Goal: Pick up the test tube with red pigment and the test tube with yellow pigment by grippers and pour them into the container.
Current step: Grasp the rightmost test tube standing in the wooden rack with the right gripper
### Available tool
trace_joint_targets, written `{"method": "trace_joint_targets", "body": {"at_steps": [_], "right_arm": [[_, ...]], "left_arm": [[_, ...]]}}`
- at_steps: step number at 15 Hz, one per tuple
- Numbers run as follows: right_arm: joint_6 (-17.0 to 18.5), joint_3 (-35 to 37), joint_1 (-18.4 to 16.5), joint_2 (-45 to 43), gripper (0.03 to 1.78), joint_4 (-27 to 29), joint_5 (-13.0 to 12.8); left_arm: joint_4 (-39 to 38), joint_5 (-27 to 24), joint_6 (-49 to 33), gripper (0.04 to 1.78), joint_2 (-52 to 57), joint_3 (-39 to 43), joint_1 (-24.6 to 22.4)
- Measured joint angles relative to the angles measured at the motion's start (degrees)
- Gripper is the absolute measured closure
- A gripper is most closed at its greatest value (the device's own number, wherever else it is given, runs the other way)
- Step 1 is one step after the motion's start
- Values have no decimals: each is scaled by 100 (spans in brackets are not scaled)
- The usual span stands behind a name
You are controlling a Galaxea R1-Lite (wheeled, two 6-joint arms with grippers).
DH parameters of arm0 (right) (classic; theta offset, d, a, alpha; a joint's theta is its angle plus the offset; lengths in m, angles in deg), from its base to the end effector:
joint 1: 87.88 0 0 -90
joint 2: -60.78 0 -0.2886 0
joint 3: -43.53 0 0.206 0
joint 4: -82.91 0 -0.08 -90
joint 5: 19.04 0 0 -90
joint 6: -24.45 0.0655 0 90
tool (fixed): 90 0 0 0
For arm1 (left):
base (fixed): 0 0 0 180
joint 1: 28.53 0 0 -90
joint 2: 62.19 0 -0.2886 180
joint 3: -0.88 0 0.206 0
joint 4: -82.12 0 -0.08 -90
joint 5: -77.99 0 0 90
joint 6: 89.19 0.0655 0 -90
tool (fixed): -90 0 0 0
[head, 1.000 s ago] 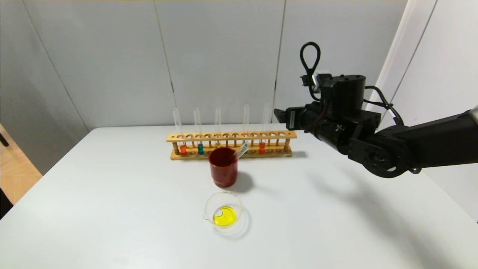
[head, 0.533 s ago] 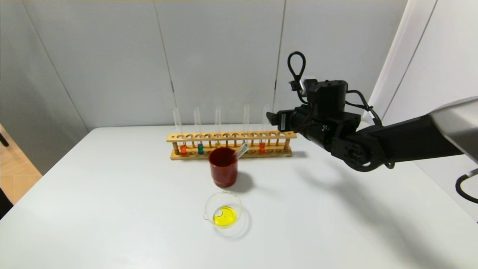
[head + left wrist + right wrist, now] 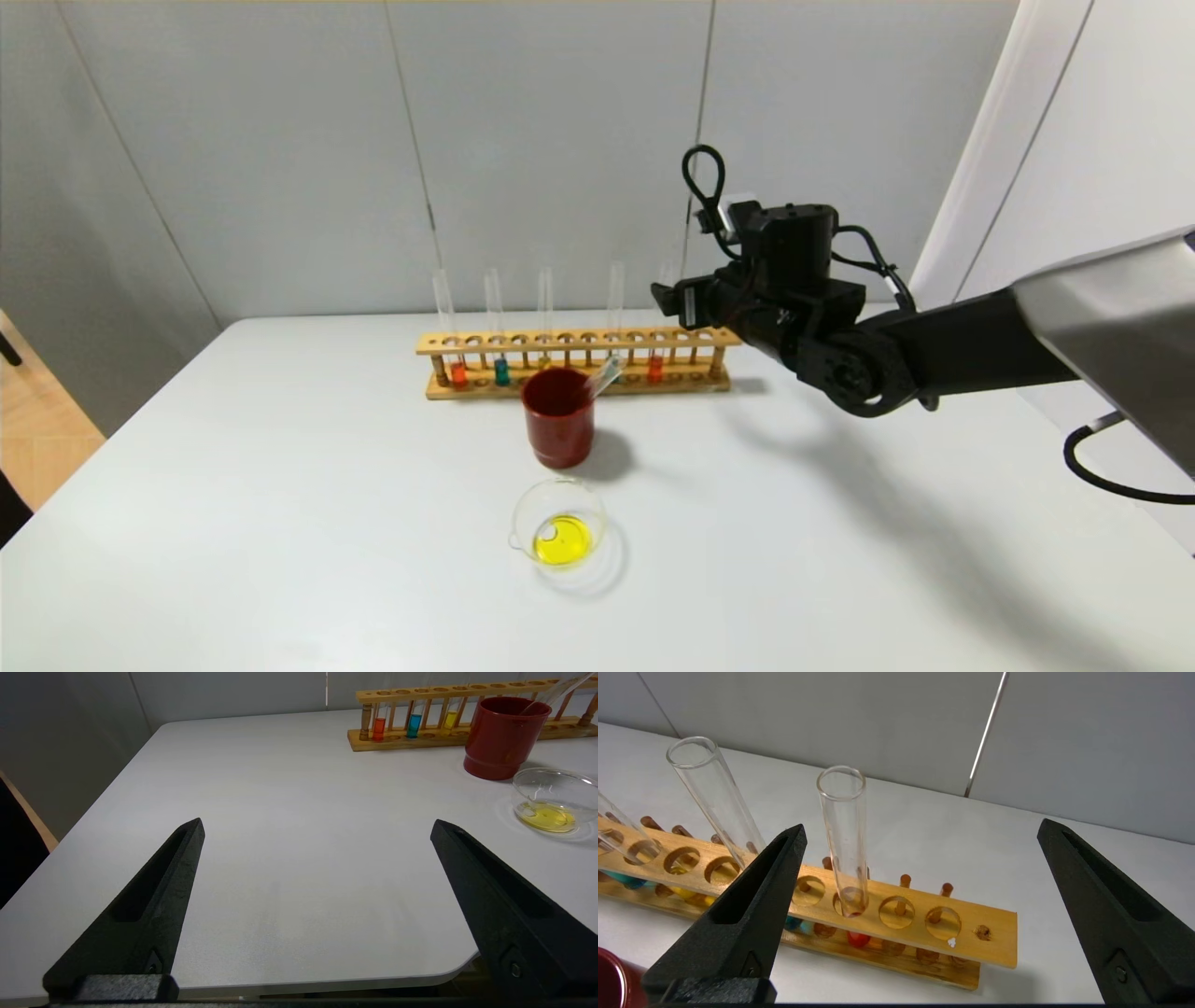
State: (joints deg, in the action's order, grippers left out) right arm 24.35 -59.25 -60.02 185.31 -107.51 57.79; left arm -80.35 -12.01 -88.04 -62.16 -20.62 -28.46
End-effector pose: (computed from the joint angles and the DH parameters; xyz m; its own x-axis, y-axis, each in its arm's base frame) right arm 0.4454 0.2185 0.1332 0.9505 0.2447 -0.1913 -0.2578 0.9651 -0.0465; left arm 0.0482 -0.0001 0.0856 0.9976 -0.0012 0.0698 -0.0002 0.9998 0.0200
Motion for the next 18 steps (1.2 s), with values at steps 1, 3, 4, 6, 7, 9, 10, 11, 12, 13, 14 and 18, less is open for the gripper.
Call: {"method": "trace_joint_targets", "body": {"at_steps": [1, 3, 4, 6, 7, 9, 10, 11, 12, 13, 14, 18], "right_arm": [[-12, -54, -2, 37, 8, 5, 13], [-15, -100, -2, 102, 8, 6, 74], [-12, -108, 0, 127, 8, 9, 110], [-11, -127, 11, 177, 8, 22, 193], [-9, -158, 15, 201, 8, 24, 197], [0, -229, 15, 249, 8, 24, 197], [0, -244, 22, 265, 8, 24, 199], [2, -255, 37, 282, 8, 22, 199], [2, -262, 50, 299, 8, 22, 199], [2, -271, 54, 317, 8, 17, 199], [2, -271, 59, 340, 8, 9, 197], [2, -282, 78, 424, 8, -11, 201]], "left_arm": [[0, 0, -2, 11, 0, 0, 4], [-2, 0, 0, 11, 0, 0, 4], [0, 0, 1, 11, 0, 0, 2], [0, 0, 0, 11, 0, 0, -2], [2, 0, 0, 11, 0, 0, -2], [0, 0, -2, 11, 0, 0, 0], [0, 0, -2, 11, 0, 0, 0], [2, 0, 0, 11, 0, 0, 0], [0, 0, -2, 11, 0, 0, 0], [0, 0, -2, 11, 0, 0, 0], [0, 0, -2, 11, 0, 0, 0], [0, 0, -2, 11, 0, 0, 0]]}}
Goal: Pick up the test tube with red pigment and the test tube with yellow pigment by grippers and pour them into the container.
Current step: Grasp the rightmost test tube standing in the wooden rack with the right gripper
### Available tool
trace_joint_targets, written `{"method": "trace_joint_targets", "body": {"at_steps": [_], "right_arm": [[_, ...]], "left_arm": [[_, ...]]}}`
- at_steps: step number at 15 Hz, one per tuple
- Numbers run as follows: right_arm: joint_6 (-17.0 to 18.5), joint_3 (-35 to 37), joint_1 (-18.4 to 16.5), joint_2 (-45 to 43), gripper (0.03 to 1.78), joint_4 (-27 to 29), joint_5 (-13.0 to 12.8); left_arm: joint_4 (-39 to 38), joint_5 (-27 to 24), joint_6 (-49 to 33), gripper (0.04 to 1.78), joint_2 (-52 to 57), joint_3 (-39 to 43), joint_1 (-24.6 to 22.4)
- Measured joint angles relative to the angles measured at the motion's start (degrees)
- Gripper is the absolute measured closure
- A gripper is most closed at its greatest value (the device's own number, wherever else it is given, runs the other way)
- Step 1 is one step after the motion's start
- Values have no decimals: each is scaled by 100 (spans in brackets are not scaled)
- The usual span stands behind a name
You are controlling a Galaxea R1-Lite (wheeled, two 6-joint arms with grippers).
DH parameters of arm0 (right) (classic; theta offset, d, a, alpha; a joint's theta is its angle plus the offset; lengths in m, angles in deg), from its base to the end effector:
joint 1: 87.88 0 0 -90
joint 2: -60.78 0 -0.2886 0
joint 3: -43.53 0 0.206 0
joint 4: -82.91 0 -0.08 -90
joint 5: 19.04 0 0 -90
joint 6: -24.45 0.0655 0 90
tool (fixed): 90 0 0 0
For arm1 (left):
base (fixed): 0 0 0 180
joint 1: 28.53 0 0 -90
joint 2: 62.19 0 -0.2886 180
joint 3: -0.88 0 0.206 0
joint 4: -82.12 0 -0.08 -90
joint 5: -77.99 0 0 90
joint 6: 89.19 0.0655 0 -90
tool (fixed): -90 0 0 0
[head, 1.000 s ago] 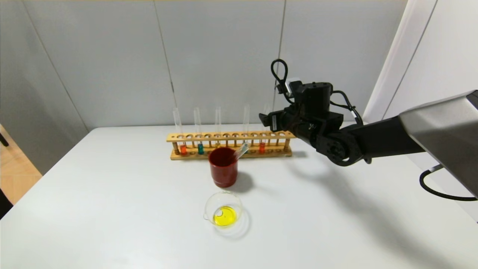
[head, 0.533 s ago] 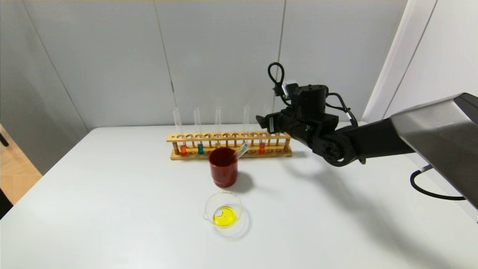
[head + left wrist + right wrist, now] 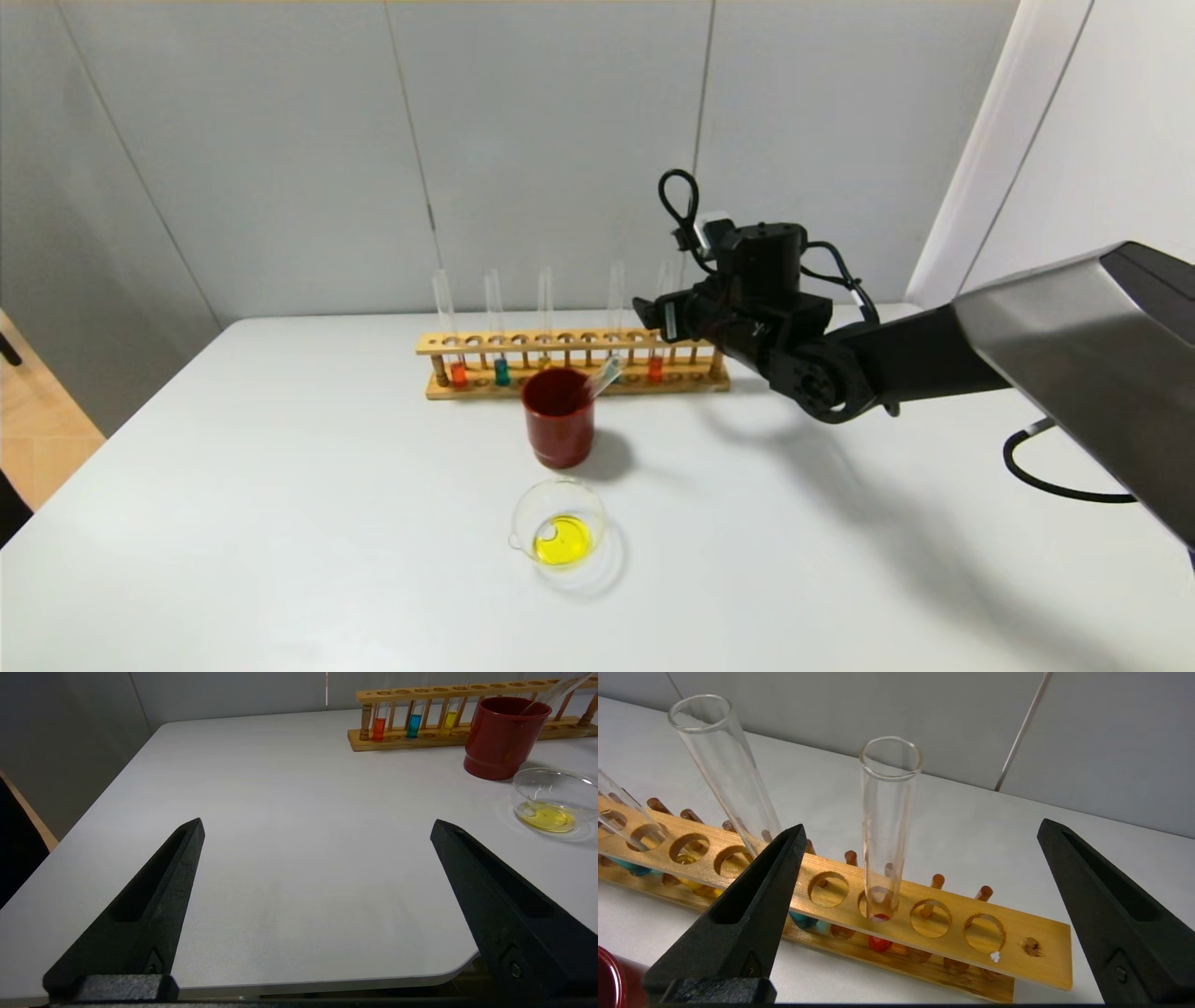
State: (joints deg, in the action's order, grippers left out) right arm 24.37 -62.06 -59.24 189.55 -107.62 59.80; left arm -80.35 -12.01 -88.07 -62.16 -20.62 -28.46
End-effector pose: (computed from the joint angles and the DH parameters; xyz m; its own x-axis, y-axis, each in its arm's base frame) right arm 0.4544 0.2337 0.1123 0.9329 0.2890 -0.2149 -0.3048 0.9514 -0.0437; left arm 0.0482 -0.0001 0.0856 0.9976 -0.0012 0.0698 -0.0001 0.9998 0.0195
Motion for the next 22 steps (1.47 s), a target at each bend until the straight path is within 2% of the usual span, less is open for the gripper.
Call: {"method": "trace_joint_targets", "body": {"at_steps": [6, 8, 11, 15, 17, 22], "right_arm": [[-6, -72, 0, 37, 9, 28, 7], [-4, -72, 16, 56, 19, 37, 61], [-2, -74, 35, 94, 54, 50, 157], [2, -77, 61, 124, 126, 50, 188], [5, -77, 61, 124, 150, 50, 193], [-4, -78, 61, 124, 154, 48, 188]], "left_arm": [[0, 0, 0, 11, 0, 0, 2], [0, 0, 0, 11, 0, 0, 0], [0, 0, 0, 11, 0, 0, 0], [-2, 0, 0, 11, 0, 0, 2], [-2, 0, 0, 11, 0, 0, 0], [0, 0, 2, 11, 0, 0, 0]]}}
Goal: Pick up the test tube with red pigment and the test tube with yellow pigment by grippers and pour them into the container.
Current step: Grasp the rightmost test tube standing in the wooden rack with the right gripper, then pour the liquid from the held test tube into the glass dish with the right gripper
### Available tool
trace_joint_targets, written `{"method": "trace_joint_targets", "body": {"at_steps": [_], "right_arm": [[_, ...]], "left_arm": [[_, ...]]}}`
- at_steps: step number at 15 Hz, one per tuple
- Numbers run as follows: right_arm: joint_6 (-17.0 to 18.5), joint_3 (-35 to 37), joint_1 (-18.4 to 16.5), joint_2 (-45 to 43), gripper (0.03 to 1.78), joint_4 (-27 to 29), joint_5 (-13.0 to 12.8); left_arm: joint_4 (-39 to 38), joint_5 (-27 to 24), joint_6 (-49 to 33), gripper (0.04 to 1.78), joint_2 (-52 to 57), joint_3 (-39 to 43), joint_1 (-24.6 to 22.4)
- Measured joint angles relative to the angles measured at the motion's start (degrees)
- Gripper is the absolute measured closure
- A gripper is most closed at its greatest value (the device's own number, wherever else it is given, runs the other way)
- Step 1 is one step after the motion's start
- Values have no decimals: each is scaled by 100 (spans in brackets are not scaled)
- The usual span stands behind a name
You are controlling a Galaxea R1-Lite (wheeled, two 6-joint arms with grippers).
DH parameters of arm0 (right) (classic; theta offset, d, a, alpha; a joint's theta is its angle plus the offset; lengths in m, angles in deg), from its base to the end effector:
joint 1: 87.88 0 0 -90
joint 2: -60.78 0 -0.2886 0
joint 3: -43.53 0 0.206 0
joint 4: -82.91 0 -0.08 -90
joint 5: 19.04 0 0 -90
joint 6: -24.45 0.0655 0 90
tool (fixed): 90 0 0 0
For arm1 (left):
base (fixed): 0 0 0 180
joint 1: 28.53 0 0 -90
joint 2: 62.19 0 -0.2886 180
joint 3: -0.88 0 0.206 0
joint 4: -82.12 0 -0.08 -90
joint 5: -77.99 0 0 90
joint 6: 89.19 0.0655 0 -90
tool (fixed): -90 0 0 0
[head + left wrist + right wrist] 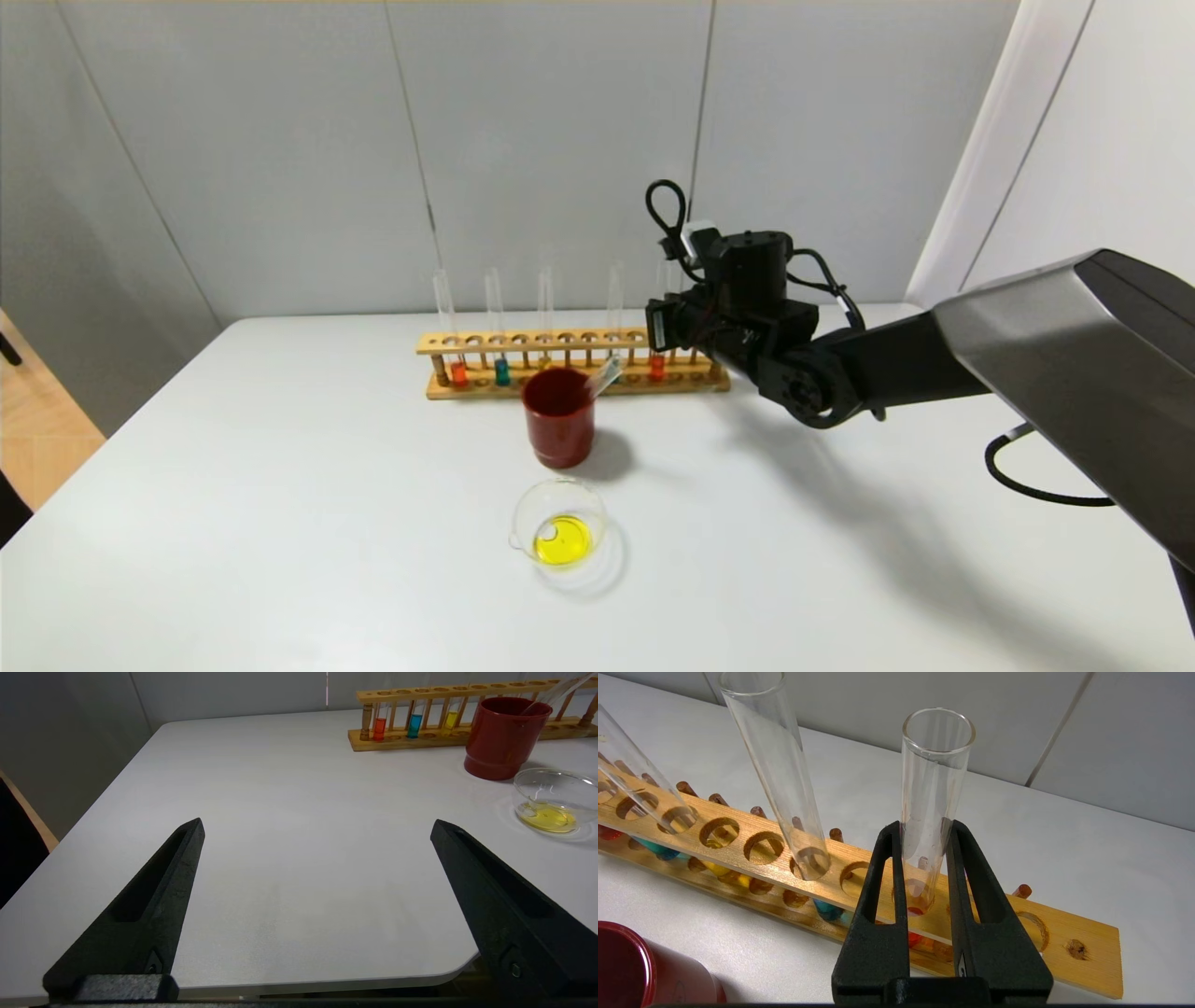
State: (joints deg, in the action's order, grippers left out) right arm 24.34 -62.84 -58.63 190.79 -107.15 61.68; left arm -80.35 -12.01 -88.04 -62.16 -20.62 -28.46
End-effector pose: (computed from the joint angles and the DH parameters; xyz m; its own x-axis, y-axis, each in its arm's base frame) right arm 0.4544 0.2424 0.1045 0.9158 0.3280 -0.2317 -0.3459 0.9374 -0.0397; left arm 0.0482 -0.0001 0.0856 0.9976 -0.0012 0.0698 -0.0002 0.9998 0.0200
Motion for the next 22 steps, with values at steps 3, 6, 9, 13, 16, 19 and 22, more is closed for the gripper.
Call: {"method": "trace_joint_targets", "body": {"at_steps": [3, 6, 9, 13, 16, 19, 22], "right_arm": [[-46, 15, 7, -24, 154, 7, -9], [-94, 63, 22, -61, 154, -20, -9], [-96, 56, 27, -118, 154, -22, -11], [-93, 48, 27, -254, 154, -23, -23], [-90, 61, 11, -438, 154, 10, -17], [-96, 67, -12, -658, 154, 10, -6], [-190, 59, -30, -884, 154, 62, -12]], "left_arm": [[2, -2, 0, 11, 0, 0, 0], [0, 0, -2, 11, 0, 0, 0], [0, 0, 0, 11, 0, 0, 2], [0, -2, 0, 11, 0, 0, -2], [0, -2, 0, 11, 0, 0, -2], [2, 0, -2, 11, 0, 0, 0], [0, 0, 0, 11, 0, 0, 4]]}}
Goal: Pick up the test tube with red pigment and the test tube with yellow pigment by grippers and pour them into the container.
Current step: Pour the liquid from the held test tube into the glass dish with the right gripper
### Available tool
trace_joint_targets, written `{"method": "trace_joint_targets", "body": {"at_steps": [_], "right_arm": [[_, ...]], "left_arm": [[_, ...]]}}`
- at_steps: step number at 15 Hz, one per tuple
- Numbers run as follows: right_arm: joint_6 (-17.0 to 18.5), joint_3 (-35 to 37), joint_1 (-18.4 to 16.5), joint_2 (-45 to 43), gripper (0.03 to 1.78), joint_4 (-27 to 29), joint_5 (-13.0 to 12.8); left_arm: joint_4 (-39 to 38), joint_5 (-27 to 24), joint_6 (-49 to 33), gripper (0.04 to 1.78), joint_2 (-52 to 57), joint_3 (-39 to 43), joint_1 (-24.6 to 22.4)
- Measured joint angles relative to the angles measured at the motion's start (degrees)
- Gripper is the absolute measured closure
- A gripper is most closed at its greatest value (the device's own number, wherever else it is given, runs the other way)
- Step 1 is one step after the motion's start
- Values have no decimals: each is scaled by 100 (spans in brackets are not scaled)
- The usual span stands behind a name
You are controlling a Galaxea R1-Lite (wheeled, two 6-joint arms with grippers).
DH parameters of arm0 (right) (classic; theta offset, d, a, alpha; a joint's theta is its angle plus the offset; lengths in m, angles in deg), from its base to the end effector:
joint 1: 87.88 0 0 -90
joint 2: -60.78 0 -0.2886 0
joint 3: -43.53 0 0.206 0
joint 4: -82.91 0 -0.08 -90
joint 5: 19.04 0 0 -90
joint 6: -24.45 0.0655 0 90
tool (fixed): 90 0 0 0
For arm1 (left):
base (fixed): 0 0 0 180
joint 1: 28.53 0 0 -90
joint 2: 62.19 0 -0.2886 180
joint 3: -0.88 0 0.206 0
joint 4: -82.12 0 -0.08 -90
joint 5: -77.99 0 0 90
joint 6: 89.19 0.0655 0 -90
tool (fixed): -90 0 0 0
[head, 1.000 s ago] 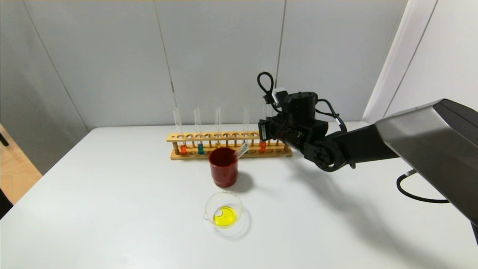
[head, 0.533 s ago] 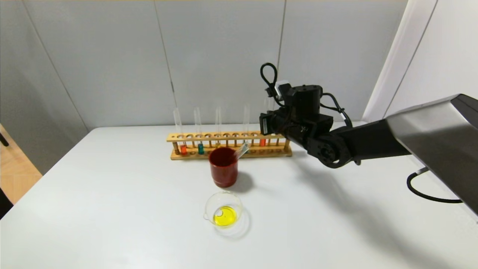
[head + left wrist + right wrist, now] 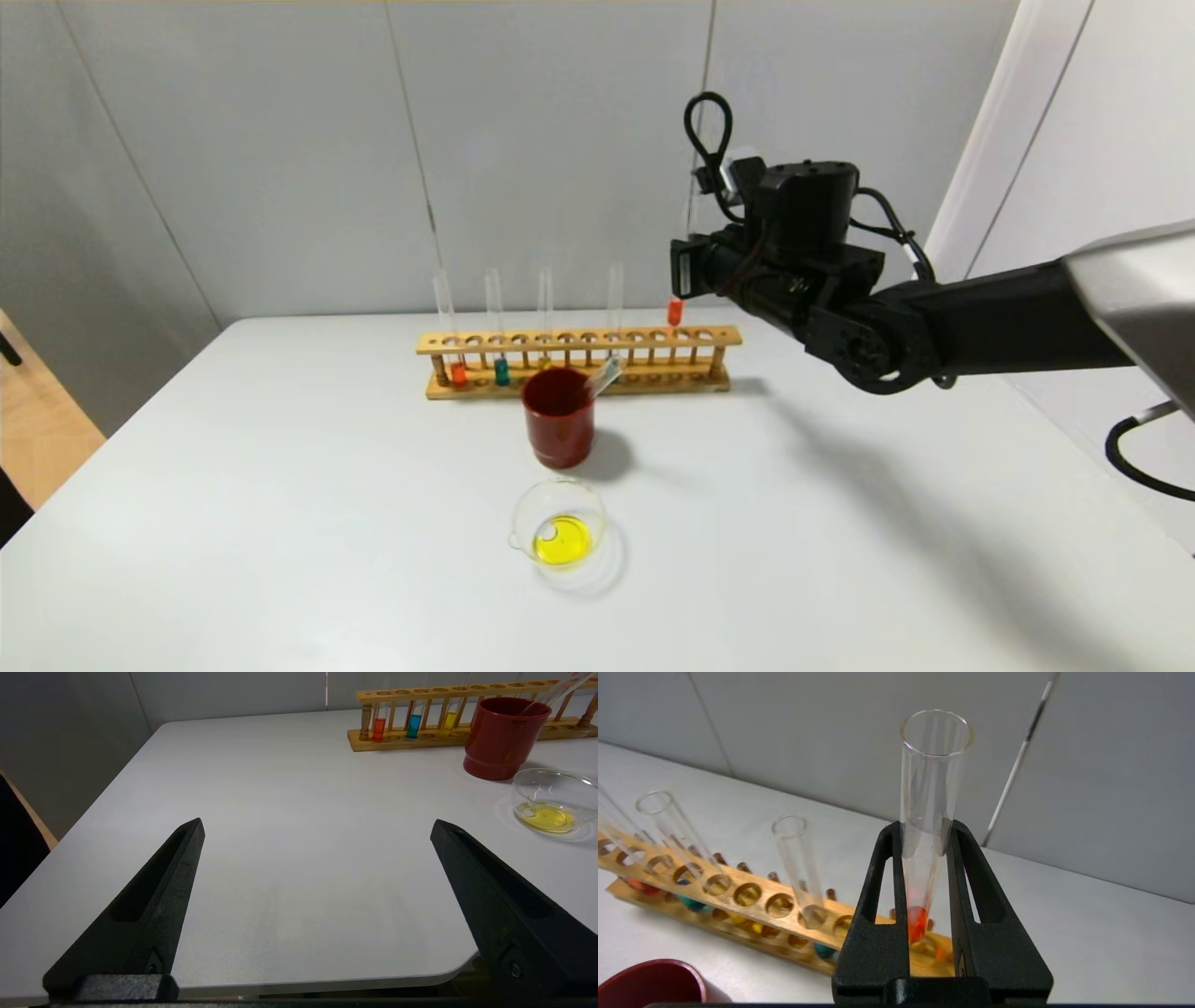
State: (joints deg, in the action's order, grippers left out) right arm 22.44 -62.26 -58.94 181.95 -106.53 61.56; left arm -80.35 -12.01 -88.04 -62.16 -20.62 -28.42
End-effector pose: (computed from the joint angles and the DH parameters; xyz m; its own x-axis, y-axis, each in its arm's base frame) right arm 0.4356 0.2286 0.1773 0.9378 0.3319 -0.1021 -0.3382 0.9396 -0.0518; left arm 0.0482 -0.0001 0.0856 0.9976 -0.0019 0.0698 0.0005 0.9998 0.0200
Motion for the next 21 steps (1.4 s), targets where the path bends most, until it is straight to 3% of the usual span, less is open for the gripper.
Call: {"method": "trace_joint_targets", "body": {"at_steps": [13, 21], "right_arm": [[45, 80, 27, -1057, 154, 640, -74], [6, 1304, 402, -2159, 154, 684, -99]], "left_arm": [[0, 0, 0, 11, 0, 0, -6], [2, -2, -2, 11, 0, 0, -4]]}}
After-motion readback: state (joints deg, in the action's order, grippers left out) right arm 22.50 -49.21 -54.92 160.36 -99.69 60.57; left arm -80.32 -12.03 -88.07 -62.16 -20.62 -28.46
